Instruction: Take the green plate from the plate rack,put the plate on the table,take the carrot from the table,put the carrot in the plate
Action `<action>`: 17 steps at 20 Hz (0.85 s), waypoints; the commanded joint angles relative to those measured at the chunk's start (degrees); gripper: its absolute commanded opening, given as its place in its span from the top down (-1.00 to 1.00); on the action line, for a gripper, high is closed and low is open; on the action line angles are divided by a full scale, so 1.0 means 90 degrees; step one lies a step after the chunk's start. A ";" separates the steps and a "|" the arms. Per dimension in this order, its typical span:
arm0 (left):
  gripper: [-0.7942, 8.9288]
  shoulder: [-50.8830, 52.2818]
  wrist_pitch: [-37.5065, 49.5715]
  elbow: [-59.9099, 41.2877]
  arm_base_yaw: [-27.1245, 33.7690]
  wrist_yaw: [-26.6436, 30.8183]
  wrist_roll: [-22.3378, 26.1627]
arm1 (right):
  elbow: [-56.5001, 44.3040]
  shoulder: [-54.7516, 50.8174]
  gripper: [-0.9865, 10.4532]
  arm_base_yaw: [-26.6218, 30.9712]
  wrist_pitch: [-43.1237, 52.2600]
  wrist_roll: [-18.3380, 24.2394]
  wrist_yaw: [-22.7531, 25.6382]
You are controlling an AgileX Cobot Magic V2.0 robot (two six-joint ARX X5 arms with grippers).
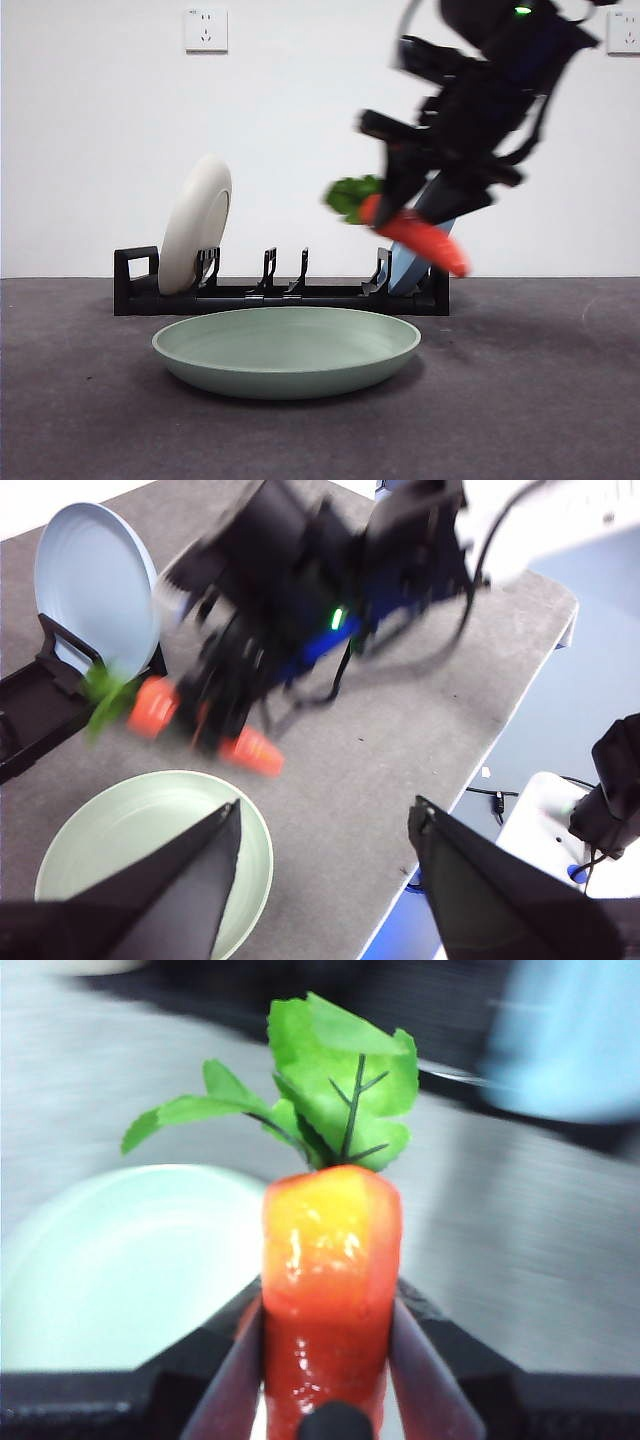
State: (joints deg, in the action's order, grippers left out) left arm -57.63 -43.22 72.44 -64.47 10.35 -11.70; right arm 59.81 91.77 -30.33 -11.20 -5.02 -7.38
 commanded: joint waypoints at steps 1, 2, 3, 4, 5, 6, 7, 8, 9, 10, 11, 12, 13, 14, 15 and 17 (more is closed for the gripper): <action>0.25 0.0007 -0.0032 0.0002 -0.0005 0.0010 -0.0010 | -0.0044 0.0350 0.86 -0.0568 0.0437 -0.0338 0.0036; 0.25 0.0007 -0.0075 0.0002 -0.0005 0.0010 -0.0010 | -0.0044 0.0488 0.86 -0.0772 0.0636 -0.0345 0.0078; 0.25 0.0007 -0.0129 0.0002 -0.0005 0.0010 -0.0012 | -0.0044 0.0665 0.86 -0.0974 0.0816 -0.0347 0.0228; 0.25 0.0007 -0.0170 0.0002 -0.0005 0.0010 -0.0012 | -0.0044 0.0821 0.86 -0.1081 0.0942 -0.0350 0.0257; 0.25 0.0007 -0.0209 0.0002 -0.0005 0.0010 -0.0015 | -0.0044 0.1027 0.86 -0.1183 0.1064 -0.0374 0.0272; 0.25 0.0007 -0.0216 0.0002 -0.0005 0.0010 -0.0012 | -0.0044 0.1197 0.86 -0.1243 0.1154 -0.0374 0.0282; 0.25 0.0007 -0.0211 0.0002 -0.0005 0.0005 -0.0015 | -0.0044 0.1358 0.86 -0.1268 0.1239 -0.0372 0.0342; 0.25 0.0007 -0.0214 0.0002 -0.0005 0.0005 -0.0015 | -0.0044 0.1498 0.86 -0.1268 0.1302 -0.0376 0.0340; 0.25 0.0007 -0.0214 0.0002 -0.0005 0.0005 -0.0012 | -0.0044 0.1610 0.86 -0.1268 0.1348 -0.0379 0.0340; 0.25 0.0007 -0.0211 0.0002 -0.0005 0.0005 -0.0015 | -0.0044 0.1668 0.86 -0.1268 0.1348 -0.0381 0.0350; 0.25 0.0007 -0.0209 0.0002 -0.0005 0.0005 -0.0015 | -0.0044 0.1705 0.86 -0.1268 0.1338 -0.0379 0.0362; 0.25 0.0007 -0.0209 0.0002 -0.0005 0.0005 -0.0015 | -0.0044 0.1722 0.85 -0.1268 0.1341 -0.0376 0.0350; 0.25 0.0007 -0.0209 0.0002 -0.0005 0.0005 -0.0015 | -0.0044 0.1722 0.78 -0.1268 0.1348 -0.0369 0.0308; 0.25 0.0007 -0.0209 0.0002 -0.0005 0.0005 -0.0017 | -0.0044 0.1722 0.62 -0.1268 0.1345 -0.0372 0.0308; 0.25 0.0007 -0.0211 0.0002 -0.0005 0.0005 -0.0017 | -0.0044 0.1722 0.41 -0.1268 0.1343 -0.0374 0.0308; 0.25 0.0007 -0.0211 0.0002 -0.0005 0.0005 -0.0017 | -0.0044 0.1722 -0.06 -0.1268 0.1343 -0.0393 0.0311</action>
State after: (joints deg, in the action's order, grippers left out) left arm -57.63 -45.39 72.44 -64.47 10.35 -11.70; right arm 59.81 106.39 -41.63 0.56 -8.19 -4.49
